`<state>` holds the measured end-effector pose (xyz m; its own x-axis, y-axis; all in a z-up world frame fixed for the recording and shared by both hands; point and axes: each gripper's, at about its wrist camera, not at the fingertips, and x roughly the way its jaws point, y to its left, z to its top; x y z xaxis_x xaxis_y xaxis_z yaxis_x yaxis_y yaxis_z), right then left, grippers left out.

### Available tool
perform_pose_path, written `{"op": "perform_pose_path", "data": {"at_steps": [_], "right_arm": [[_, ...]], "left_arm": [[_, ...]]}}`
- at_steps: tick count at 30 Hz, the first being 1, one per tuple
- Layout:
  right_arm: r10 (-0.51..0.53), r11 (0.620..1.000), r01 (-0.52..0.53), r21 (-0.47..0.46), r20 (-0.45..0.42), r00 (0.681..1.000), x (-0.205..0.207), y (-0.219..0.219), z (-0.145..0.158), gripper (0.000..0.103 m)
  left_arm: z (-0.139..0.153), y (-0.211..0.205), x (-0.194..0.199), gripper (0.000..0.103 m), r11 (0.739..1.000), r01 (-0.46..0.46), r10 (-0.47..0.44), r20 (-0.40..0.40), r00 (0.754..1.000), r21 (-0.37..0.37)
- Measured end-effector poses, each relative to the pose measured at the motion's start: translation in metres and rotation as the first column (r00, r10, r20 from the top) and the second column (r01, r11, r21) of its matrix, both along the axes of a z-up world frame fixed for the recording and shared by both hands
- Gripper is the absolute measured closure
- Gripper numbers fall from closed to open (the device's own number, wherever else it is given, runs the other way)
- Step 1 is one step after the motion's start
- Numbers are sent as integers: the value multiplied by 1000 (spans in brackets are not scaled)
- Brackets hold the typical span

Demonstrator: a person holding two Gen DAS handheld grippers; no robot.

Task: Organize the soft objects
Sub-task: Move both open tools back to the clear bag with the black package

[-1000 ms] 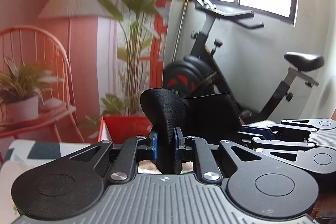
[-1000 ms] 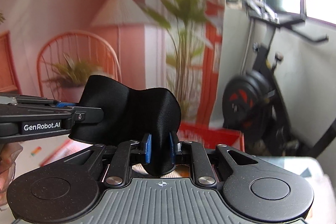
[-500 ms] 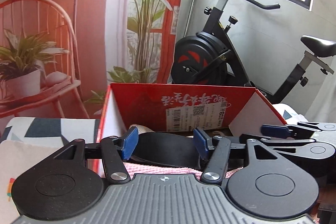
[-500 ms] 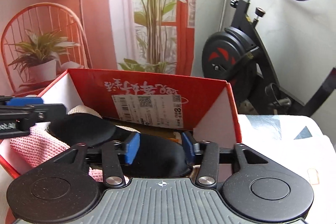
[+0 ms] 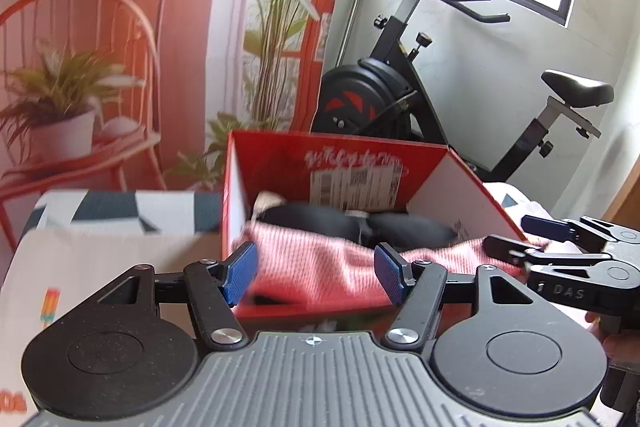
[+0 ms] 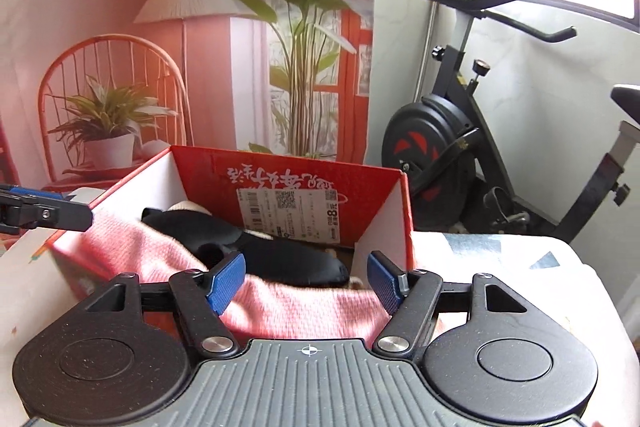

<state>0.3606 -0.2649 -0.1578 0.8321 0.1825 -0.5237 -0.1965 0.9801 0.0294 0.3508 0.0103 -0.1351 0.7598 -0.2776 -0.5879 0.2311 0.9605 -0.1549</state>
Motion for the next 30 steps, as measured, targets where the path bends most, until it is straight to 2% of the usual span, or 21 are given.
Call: {"op": "perform_pose_path", "data": {"at_steps": [8, 14, 22, 25, 30], "right_arm": [[-39, 999, 38, 29, 9, 999, -58, -13, -18, 39], [-77, 996, 80, 39, -88, 993, -82, -16, -60, 39], [-103, 990, 121, 71, -213, 972, -94, -13, -100, 39], [-92, 989, 116, 92, -229, 969, -92, -13, -103, 38], [-76, 984, 113, 135, -252, 965, -91, -14, -106, 36]], "left_arm": [[-19, 19, -31, 36, 999, -31, 30, -57, 998, -17], [-62, 20, -38, 36, 998, -53, 48, -159, 986, -26], [-113, 10, -37, 37, 999, -47, 40, -266, 963, -20], [-121, 8, -36, 37, 999, -34, 21, -286, 958, -40], [-124, 1, -44, 36, 999, -1, -10, -274, 962, -40]]}}
